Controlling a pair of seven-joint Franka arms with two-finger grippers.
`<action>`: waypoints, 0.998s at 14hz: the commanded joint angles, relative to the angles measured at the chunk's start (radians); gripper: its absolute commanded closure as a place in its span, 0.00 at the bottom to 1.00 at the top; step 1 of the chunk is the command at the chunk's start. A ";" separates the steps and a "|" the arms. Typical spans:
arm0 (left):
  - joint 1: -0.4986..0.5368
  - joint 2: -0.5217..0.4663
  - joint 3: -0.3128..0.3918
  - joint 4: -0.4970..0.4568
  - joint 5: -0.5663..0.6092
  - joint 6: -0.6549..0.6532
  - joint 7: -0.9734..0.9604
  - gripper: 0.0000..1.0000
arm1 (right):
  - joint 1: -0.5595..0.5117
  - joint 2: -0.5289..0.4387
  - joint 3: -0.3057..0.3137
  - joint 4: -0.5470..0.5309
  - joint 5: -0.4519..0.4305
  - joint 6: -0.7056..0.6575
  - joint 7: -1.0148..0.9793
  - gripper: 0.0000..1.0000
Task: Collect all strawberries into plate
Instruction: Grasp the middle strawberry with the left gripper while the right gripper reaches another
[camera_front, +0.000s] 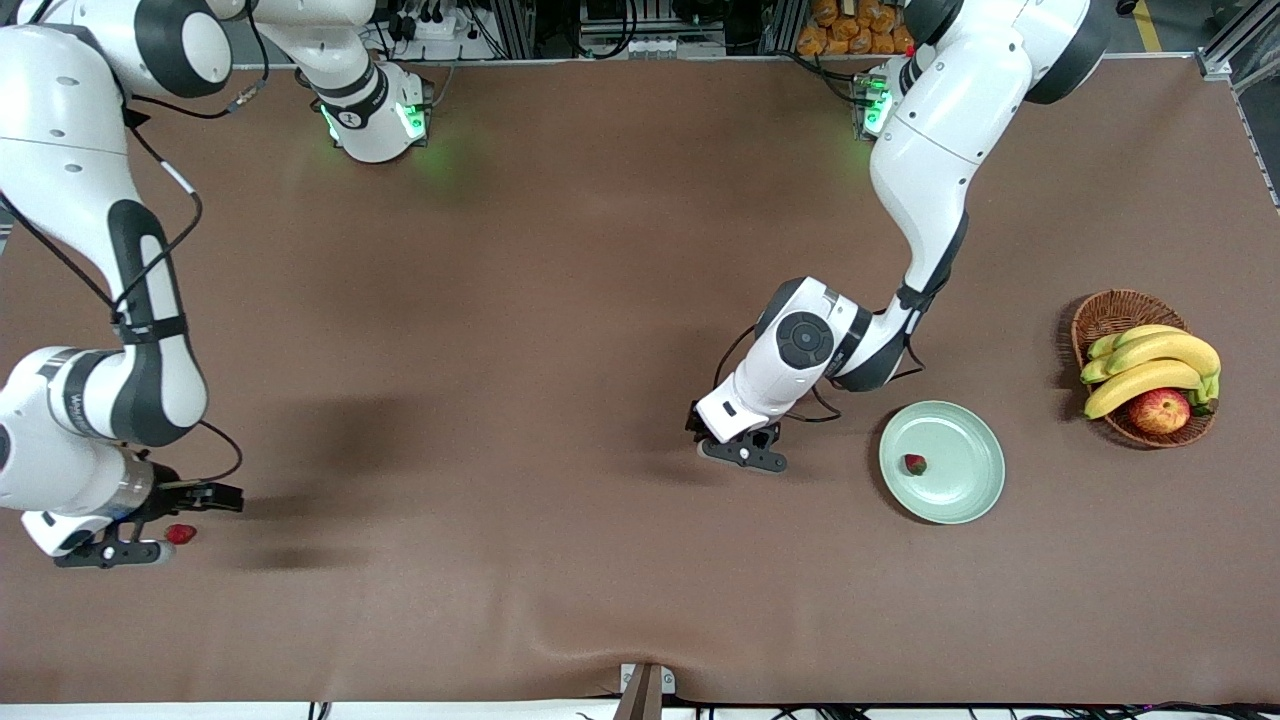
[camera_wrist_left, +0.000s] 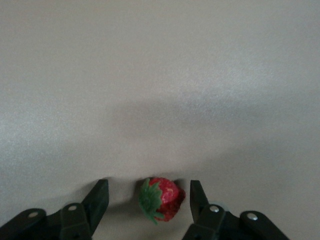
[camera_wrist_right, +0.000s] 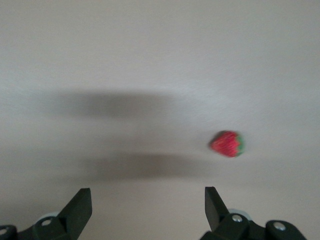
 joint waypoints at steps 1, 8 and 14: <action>-0.009 0.010 0.006 0.018 0.019 0.010 -0.010 0.54 | -0.051 0.040 0.022 -0.012 -0.052 0.126 -0.143 0.00; -0.023 0.013 0.006 0.018 0.019 0.010 -0.013 0.69 | -0.099 0.126 0.024 -0.012 -0.044 0.314 -0.178 0.00; 0.036 -0.022 0.010 0.018 0.056 -0.020 0.022 0.99 | -0.108 0.147 0.024 -0.009 -0.043 0.323 -0.108 0.00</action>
